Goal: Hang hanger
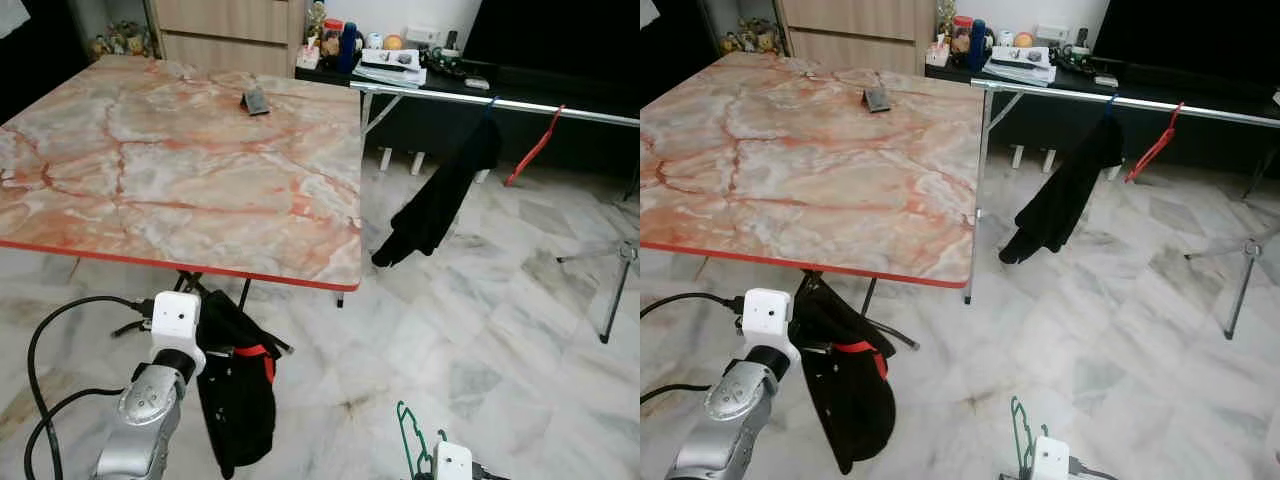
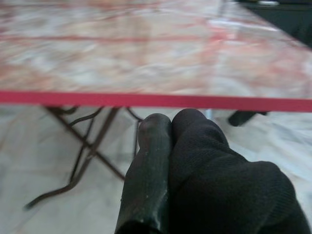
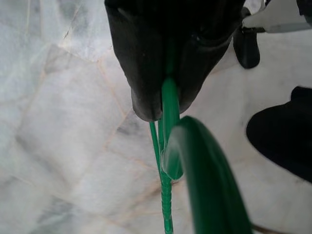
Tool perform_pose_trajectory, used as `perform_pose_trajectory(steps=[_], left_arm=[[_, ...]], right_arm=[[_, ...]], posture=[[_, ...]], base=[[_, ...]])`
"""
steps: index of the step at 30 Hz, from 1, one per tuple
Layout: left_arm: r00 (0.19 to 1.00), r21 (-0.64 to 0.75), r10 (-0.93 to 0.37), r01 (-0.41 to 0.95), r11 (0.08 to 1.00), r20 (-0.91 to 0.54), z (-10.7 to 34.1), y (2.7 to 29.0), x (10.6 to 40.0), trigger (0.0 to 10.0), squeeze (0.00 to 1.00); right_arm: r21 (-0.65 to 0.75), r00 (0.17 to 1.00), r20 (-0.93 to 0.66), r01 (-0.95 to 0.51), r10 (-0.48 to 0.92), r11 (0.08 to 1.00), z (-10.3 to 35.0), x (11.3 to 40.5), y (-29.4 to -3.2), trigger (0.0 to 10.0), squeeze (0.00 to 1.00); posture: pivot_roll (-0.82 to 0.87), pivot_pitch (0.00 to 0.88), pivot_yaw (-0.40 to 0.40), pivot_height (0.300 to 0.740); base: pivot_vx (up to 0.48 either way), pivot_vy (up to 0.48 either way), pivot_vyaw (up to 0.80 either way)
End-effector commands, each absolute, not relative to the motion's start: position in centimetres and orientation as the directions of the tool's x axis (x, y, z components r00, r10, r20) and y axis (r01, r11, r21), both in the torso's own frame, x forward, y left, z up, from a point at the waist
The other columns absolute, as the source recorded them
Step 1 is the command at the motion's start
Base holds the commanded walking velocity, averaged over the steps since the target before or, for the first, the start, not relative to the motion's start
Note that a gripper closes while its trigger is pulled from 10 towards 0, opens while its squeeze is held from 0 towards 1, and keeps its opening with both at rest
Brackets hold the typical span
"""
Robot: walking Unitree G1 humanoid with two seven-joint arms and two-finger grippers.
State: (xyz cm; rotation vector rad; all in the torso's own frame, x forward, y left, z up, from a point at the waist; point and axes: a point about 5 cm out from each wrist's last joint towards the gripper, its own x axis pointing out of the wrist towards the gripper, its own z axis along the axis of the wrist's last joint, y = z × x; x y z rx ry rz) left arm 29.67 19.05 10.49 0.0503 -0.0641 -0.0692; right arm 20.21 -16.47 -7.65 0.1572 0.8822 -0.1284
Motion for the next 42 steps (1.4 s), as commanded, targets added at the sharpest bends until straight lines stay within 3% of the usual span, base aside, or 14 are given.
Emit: perform_pose_trajectory(steps=[1,11,29,37,42], left_arm=[[0.993,0.059,-0.070,0.065,0.996,0.093,11.1,19.2,29.6,10.0,0.00],[0.992,0.064,-0.078,0.072,0.995,0.097,11.3,19.2,29.7,10.0,0.00],[0.989,0.069,-0.080,0.071,0.995,0.124,12.1,19.4,29.9,10.0,0.00],[0.932,0.110,-0.143,0.112,0.988,0.334,19.6,19.1,32.1,10.0,0.00],[0.833,0.187,-0.243,0.171,0.967,0.496,27.5,17.8,34.7,10.0,0.00]], right_arm=[[0.116,0.618,-0.785,0.206,-0.038,0.972,-7.8,20.0,-16.2,10.0,0.00],[0.108,0.619,-0.785,0.192,-0.034,0.975,-7.8,20.0,-16.2,10.0,0.00],[0.114,0.618,-0.786,0.185,-0.025,0.976,-7.8,20.0,-16.1,10.0,0.00],[0.113,0.617,-0.787,0.184,-0.025,0.977,-7.8,20.0,-16.1,10.0,0.00],[0.115,0.617,-0.787,0.180,-0.021,0.977,-7.8,20.0,-16.1,10.0,0.00]], posture=[[0.08,0.099,-0.066,0.740],[0.08,0.087,-0.063,0.740],[0.08,0.085,-0.064,0.740],[0.10,0.082,-0.069,0.740],[0.12,0.073,-0.069,0.740]], base=[[0.000,0.000,0.00],[0.000,0.000,0.00],[0.295,0.000,0.00],[0.318,0.000,0.00],[0.318,0.000,0.00]])
